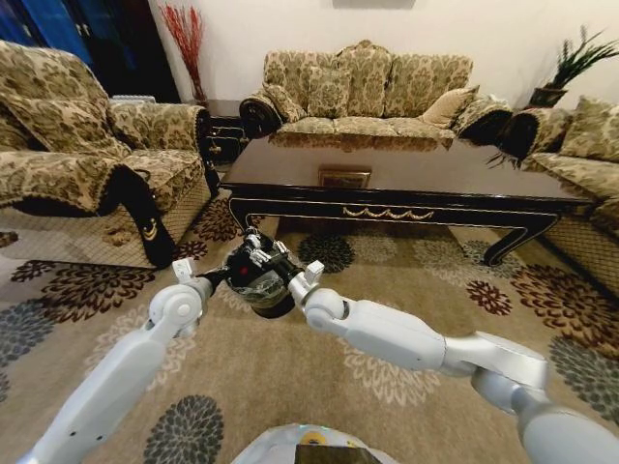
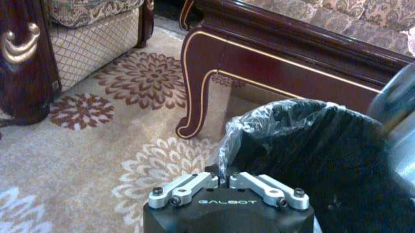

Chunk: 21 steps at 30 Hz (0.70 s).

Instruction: Move to the front of the table and pick up the trash from the floor, then place it into the trash bin.

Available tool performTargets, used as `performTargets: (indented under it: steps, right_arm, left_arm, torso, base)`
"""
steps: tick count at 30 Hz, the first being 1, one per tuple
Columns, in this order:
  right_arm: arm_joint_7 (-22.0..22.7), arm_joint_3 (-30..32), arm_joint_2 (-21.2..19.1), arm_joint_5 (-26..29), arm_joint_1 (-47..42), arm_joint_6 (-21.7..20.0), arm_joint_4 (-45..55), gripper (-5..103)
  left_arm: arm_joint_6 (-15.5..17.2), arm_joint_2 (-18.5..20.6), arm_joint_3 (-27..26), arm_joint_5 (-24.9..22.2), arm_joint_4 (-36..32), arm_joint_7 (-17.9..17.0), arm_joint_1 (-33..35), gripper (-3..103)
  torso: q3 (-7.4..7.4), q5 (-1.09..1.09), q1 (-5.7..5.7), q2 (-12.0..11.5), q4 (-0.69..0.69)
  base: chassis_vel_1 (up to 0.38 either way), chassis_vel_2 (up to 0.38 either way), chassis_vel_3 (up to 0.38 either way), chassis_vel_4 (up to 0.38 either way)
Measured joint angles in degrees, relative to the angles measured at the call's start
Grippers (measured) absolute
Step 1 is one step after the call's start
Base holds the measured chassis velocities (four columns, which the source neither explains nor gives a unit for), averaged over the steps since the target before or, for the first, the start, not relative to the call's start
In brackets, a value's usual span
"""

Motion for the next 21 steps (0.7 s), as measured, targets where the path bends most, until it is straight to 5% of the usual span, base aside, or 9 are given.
performTargets:
  steps: [4, 13, 21]
  right_arm:
    - [0.1, 0.0, -0.2, -0.1, 0.2, -0.1, 0.1, 90]
    - [3.1, 5.2, 0.9, 0.9, -0.5, -0.1, -2.4, 100]
    - [14.7, 13.6, -0.2, -1.6, -4.8, -3.7, -7.4, 100]
  left_arm:
    - [0.0, 0.4, -0.3, -0.3, -0.3, 0.0, 0.0, 3]
    - [-0.1, 0.3, -0.7, -0.4, -0.1, 0.0, 0.8, 3]
    - [-0.3, -3.6, -0.1, -1.6, 3.0, -3.8, 2.8, 3]
  torso:
    - [0.0, 0.0, 0.0, 0.0, 0.0]
    - [0.0, 0.02, 0.0, 0.0, 0.02]
    - [0.0, 0.0, 0.0, 0.0, -0.02]
  base:
    - [0.0, 0.0, 0.0, 0.0]
    - [0.0, 0.0, 0.0, 0.0]
    - [0.0, 0.0, 0.0, 0.0]
